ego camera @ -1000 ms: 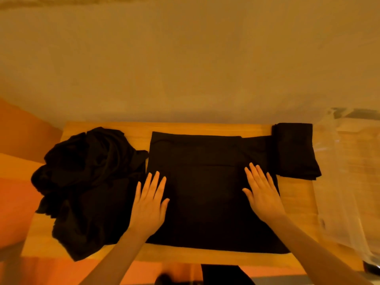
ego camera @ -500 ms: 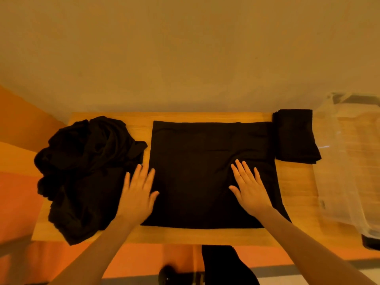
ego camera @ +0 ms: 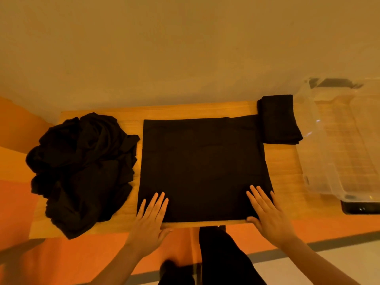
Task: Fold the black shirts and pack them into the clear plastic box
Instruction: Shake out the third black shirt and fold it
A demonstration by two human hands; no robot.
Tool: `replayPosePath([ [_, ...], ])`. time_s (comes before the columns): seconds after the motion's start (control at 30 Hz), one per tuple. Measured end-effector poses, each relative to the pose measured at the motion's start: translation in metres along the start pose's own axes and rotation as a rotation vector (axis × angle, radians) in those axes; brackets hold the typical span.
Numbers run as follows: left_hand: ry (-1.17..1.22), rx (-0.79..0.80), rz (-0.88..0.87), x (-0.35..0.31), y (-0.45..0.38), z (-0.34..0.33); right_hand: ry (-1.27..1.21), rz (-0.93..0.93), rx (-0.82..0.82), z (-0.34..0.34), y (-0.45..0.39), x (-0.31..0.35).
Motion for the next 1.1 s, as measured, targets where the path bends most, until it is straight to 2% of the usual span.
replayPosePath([
  [0.17, -0.009, 0.026, -0.063, 0.017, 0.016, -0.006, 0.001, -0.038, 0.031, -0.016, 0.025, -0.010],
  [0.37, -0.090, 0.020, -0.147, 0.027, 0.030, -0.001, 0.146, -0.017, -0.092, -0.018, 0.035, -0.018],
  [0.47, 0.047, 0.096, -0.186, 0.026, 0.033, 0.011, 0.184, 0.032, -0.115, -0.003, 0.038, -0.019],
  [0.5, 0.113, 0.091, -0.131, 0.024, 0.032, 0.021, 0.141, -0.002, -0.093, 0.005, 0.036, -0.019],
  [0.57, 0.223, -0.029, -0.063, 0.029, 0.031, 0.044, -0.037, -0.108, -0.018, 0.024, 0.032, -0.022],
  [0.67, 0.556, 0.053, 0.123, 0.030, 0.018, 0.085, -0.384, -0.286, 0.080, 0.070, 0.017, -0.031],
  [0.73, 0.676, -0.110, 0.219, 0.039, 0.002, 0.122, -0.595, -0.372, 0.001, 0.109, 0.007, -0.042],
  [0.8, 0.740, -0.241, 0.211, 0.044, -0.010, 0.167, -0.741, -0.416, -0.127, 0.155, -0.002, -0.051],
  [0.97, 0.813, -0.499, 0.193, 0.041, -0.032, 0.274, -0.900, -0.428, -0.343, 0.240, -0.013, -0.068],
  [1.1, 0.884, -0.648, 0.182, 0.034, -0.027, 0.330, -1.084, -0.482, -0.603, 0.293, -0.002, -0.069],
])
Point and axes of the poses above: each hand's wrist, its own y-axis away from the middle knuckle, its own z-axis out of the back of the hand, x = y × z, the point moved 3 cm from there along -y, towards the middle knuckle, and after that the axes turned 10 degrees about y, right-handed, at the moved point
